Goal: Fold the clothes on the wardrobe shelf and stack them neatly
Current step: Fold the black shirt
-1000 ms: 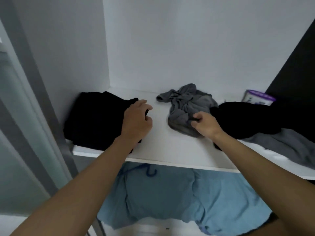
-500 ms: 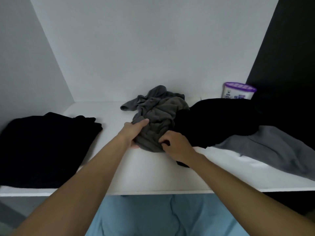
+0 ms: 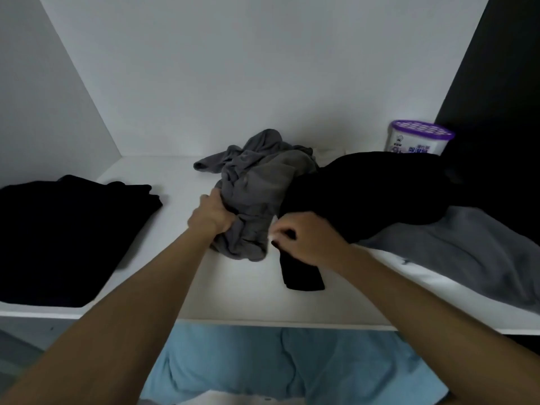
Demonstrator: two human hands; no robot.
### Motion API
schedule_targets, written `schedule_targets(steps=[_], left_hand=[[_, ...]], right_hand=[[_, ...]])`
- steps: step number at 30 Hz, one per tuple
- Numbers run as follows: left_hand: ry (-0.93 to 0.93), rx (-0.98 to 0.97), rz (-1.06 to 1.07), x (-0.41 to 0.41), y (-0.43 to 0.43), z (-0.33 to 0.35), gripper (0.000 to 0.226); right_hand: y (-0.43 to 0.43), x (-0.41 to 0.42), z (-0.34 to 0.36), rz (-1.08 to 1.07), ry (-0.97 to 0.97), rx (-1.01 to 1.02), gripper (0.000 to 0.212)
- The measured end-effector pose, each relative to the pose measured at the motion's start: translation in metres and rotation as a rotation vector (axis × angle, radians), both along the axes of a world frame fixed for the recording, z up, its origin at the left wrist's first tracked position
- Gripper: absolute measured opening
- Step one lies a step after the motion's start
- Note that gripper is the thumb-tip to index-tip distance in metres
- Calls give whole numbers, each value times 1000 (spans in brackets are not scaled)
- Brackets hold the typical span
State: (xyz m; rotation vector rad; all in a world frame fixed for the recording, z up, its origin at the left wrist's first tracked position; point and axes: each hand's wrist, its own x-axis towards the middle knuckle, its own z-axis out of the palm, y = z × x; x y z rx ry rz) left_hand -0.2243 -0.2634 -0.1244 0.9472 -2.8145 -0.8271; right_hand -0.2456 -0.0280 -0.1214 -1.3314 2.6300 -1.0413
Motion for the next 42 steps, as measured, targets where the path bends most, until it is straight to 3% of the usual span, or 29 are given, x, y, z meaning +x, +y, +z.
schedule_targets(steps=[2, 3, 5, 8, 10, 14, 16, 17, 18, 20, 22, 24, 26, 27, 32, 34, 36, 39, 42], left_hand=[[-10, -109, 64, 10, -10, -1, 65], [-7, -139, 91, 15, -14, -1, 62], [0, -161, 119, 21, -15, -2, 56], [-16, -182, 114, 26, -3, -2, 57], [-4, -235, 122, 32, 6, -1, 63], [296, -403, -6, 43, 22, 12, 65], [458, -187, -83, 44, 39, 30, 41], [478, 68, -91, 44, 51, 40, 29], [442, 384, -92, 44, 64, 51, 37], [197, 936, -136, 41, 85, 70, 69], [45, 1210, -231, 39, 103, 81, 77], [-1, 1257, -302, 40, 124, 81, 59], [8, 1194, -340, 46, 151, 76, 25], [28, 1168, -348, 50, 163, 71, 11], [205, 1222, -334, 102, 187, 49, 41], [251, 1277, -327, 133, 181, 41, 46], [273, 1282, -347, 167, 168, 33, 39], [218, 1264, -401, 222, 145, 18, 34], [106, 1299, -451, 279, 130, -3, 45]], right_hand=[[19, -27, 9, -287, 257, 26, 27], [30, -41, 13, -414, 290, 101, 37], [51, -66, 17, -565, 179, 334, 53], [63, -80, 4, -631, 129, 411, 32], [62, -81, -1, -646, 128, 202, 22], [58, -86, 33, -671, -128, -563, 24], [55, -72, 66, -565, -281, -834, 19], [54, -58, 80, -475, -359, -908, 21], [54, -38, 90, -359, -412, -926, 24], [60, 8, 89, -139, -409, -757, 28], [69, 59, 66, 24, -380, -430, 27], [81, 102, 35, 107, -341, -110, 23], [94, 133, 6, 75, -267, 4, 24], [101, 145, -4, 16, -267, -25, 25], [131, 189, -34, -326, -564, -302, 15], [137, 207, -43, -470, -783, -449, 12], [139, 224, -51, -576, -1077, -717, 30], [129, 250, -51, -590, -1233, -977, 63], [99, 283, -48, -407, -1291, -990, 63]])
